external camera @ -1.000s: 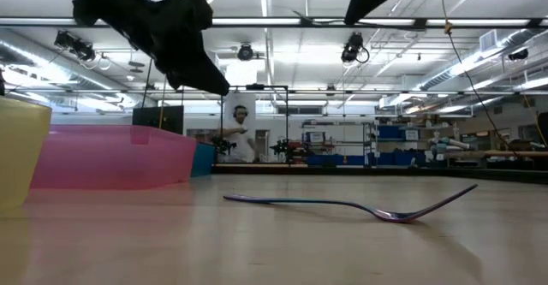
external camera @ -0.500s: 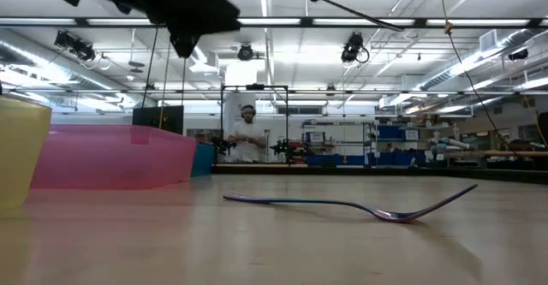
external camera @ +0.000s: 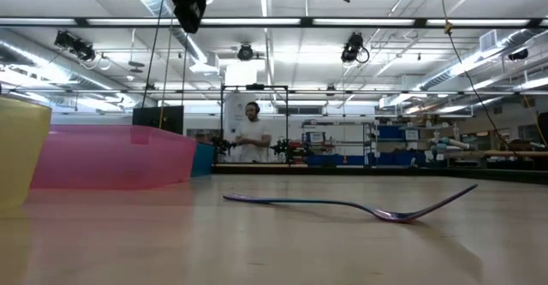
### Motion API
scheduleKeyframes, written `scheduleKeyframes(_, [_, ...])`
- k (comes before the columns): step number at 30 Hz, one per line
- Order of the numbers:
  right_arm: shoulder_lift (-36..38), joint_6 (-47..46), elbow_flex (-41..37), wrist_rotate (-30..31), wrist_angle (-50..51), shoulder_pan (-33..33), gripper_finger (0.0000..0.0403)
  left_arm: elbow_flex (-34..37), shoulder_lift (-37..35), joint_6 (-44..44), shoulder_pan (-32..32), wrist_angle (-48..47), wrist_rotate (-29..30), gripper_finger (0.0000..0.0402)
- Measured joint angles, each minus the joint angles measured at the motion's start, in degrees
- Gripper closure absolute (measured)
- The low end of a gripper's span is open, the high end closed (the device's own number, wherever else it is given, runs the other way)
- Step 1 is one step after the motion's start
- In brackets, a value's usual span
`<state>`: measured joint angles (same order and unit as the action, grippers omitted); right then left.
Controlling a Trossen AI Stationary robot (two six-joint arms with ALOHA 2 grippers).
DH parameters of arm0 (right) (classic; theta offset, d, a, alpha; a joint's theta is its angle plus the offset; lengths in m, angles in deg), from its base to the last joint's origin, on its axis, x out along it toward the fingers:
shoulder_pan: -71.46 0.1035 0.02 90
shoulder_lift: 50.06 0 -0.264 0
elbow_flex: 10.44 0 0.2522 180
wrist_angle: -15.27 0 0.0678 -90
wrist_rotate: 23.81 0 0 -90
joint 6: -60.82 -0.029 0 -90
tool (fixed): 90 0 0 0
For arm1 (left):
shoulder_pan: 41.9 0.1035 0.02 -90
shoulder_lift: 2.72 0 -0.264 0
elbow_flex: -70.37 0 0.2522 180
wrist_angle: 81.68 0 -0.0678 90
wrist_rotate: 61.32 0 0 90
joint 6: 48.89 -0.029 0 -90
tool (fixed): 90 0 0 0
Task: Sort silverware by color (type)
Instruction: Put the black fork into the yellow bin
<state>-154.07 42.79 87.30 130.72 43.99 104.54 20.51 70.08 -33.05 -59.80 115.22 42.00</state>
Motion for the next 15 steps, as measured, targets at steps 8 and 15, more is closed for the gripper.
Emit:
scheduleKeyframes(8, [0.1, -0.3, 0.0, 2.0, -0.5, -1.4, 0.0394, 0.0, 0.0, -2.1, 0.9, 4.3, 0.5, 0.0308])
scheduleKeyframes(15, [0.0, 0.1, 0.0, 1.4, -2.1, -3.9, 0.0394, 0.0, 0.0, -2.9, 2.4, 7.0, 0.6, 0.0308])
